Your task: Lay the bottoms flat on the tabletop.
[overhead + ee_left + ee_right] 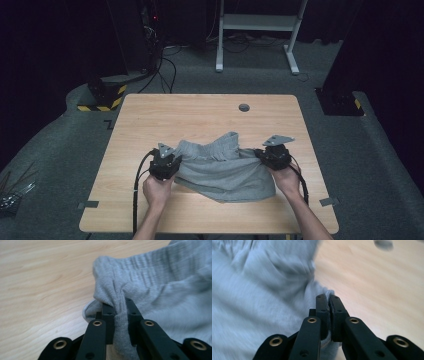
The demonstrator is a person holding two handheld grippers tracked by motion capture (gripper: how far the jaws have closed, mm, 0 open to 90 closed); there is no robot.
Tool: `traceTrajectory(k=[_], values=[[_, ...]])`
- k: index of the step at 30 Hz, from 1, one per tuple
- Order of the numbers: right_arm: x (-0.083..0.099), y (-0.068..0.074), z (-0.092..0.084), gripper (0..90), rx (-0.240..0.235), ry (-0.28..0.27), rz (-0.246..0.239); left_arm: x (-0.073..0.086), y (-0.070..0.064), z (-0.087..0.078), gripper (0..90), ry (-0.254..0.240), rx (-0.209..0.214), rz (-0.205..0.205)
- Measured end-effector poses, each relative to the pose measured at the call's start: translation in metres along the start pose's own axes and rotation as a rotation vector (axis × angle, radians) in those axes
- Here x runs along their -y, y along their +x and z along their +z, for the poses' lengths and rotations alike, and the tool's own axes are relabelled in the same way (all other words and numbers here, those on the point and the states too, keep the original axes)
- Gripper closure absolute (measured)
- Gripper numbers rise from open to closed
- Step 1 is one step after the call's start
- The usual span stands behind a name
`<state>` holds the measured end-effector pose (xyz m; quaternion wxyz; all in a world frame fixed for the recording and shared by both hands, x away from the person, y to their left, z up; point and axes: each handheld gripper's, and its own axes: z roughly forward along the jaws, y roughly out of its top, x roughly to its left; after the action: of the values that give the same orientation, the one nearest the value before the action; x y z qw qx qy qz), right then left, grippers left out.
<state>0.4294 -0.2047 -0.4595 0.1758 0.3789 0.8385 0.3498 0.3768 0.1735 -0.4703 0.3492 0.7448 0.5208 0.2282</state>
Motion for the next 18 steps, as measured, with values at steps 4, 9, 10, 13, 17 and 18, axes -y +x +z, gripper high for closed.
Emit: traceTrajectory(k=[4, 9, 10, 13, 17, 18], values=[[0.026, -0.002, 0.015, 67.8, 0.006, 0.095, 0.017, 0.006, -0.01, 0.015, 77.1, 0.034, 0.011, 0.032], [0.015, 0.009, 0.014, 54.6, 0.011, 0.023, 0.007, 0.004, -0.013, 0.018, 67.4, 0.047, 0.014, 0.042], [0.005, 0.015, 0.014, 51.2, 0.011, -0.003, -0.018, 0.003, -0.013, 0.017, 66.8, 0.045, 0.014, 0.037], [-0.006, 0.019, 0.023, 49.6, 0.014, -0.017, -0.026, 0.004, -0.012, 0.018, 66.7, 0.048, 0.011, 0.038], [-0.012, 0.016, 0.053, 53.9, 0.03, 0.068, -0.008, 0.007, -0.009, 0.019, 71.4, 0.068, 0.014, 0.034], [-0.011, 0.015, 0.059, 59.2, 0.027, 0.089, -0.01, 0.007, -0.009, 0.019, 73.6, 0.068, 0.014, 0.034]])
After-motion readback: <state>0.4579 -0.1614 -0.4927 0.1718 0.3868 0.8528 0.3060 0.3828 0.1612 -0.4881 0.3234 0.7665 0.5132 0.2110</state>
